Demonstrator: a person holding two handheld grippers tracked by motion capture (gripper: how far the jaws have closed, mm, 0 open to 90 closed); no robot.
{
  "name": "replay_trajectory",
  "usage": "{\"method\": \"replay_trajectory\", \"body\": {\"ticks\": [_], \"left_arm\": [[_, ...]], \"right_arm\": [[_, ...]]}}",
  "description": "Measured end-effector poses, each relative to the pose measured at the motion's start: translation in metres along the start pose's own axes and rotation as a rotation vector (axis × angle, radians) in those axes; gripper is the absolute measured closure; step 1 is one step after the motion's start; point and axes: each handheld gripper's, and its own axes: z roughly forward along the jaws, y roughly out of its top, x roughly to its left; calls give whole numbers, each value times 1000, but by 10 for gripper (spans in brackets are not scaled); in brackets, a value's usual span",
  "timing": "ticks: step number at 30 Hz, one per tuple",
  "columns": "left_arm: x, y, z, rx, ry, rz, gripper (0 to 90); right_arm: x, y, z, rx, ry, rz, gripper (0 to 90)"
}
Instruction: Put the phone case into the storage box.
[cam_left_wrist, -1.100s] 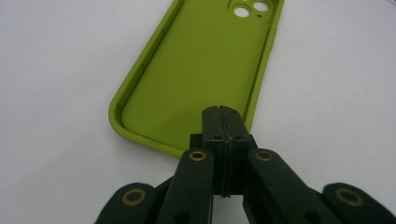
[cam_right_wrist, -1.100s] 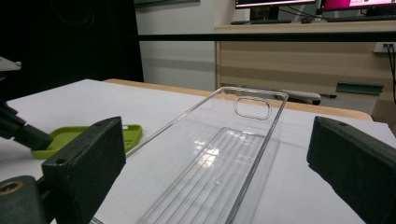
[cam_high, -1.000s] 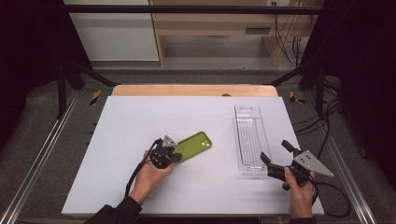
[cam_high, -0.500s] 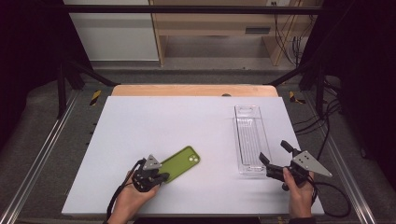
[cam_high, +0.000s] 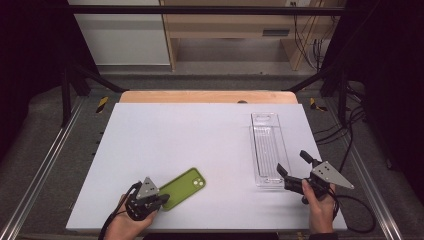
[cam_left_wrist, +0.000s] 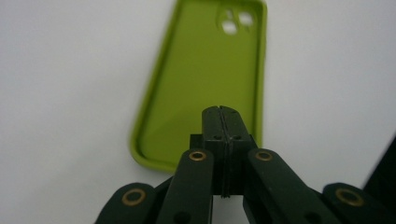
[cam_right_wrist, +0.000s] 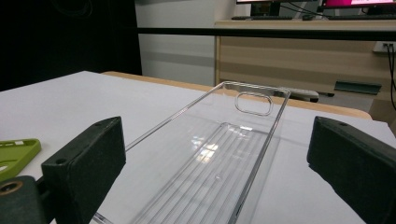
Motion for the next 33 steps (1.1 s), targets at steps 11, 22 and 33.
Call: {"method": "replay_trajectory", "body": {"ticks": [11, 22, 33], "left_arm": [[23, 20, 4, -210, 47, -44, 796], [22, 14, 11, -191, -16, -21, 196], [16, 10, 21, -127, -61, 8, 85]], "right_arm": [[0, 0, 0, 1, 0, -6, 46], [1, 2, -2, -19, 11, 0, 43], [4, 3, -2, -30, 27, -18, 38]]}}
